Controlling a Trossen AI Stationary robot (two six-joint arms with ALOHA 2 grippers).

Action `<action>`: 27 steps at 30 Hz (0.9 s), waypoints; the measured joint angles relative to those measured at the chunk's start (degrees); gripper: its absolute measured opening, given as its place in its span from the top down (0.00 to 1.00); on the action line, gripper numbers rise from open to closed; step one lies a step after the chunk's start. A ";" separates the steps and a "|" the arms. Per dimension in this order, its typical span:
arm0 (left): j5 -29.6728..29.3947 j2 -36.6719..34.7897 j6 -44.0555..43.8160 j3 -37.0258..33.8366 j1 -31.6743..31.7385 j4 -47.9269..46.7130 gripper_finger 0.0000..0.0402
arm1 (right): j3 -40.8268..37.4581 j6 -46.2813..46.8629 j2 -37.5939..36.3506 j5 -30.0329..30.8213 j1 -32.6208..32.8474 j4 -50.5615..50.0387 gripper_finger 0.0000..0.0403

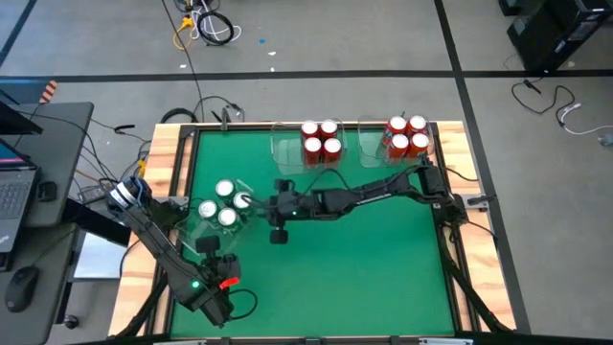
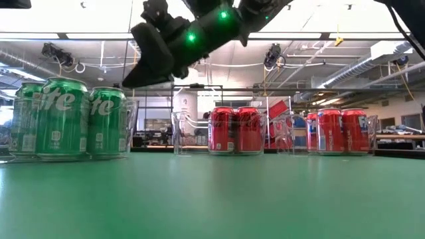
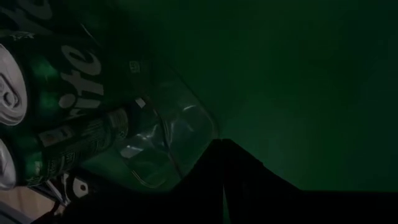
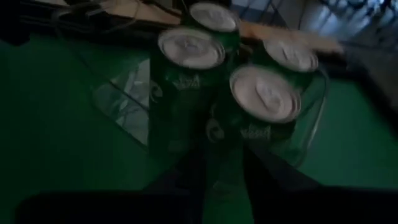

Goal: Sort soda cans
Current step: Move the left transparent bin to the left side of the center transparent bin

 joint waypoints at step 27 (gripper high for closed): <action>-1.21 0.00 4.69 0.00 0.09 -0.14 1.00 | 2.75 -20.94 1.13 -6.31 -3.51 -4.71 0.65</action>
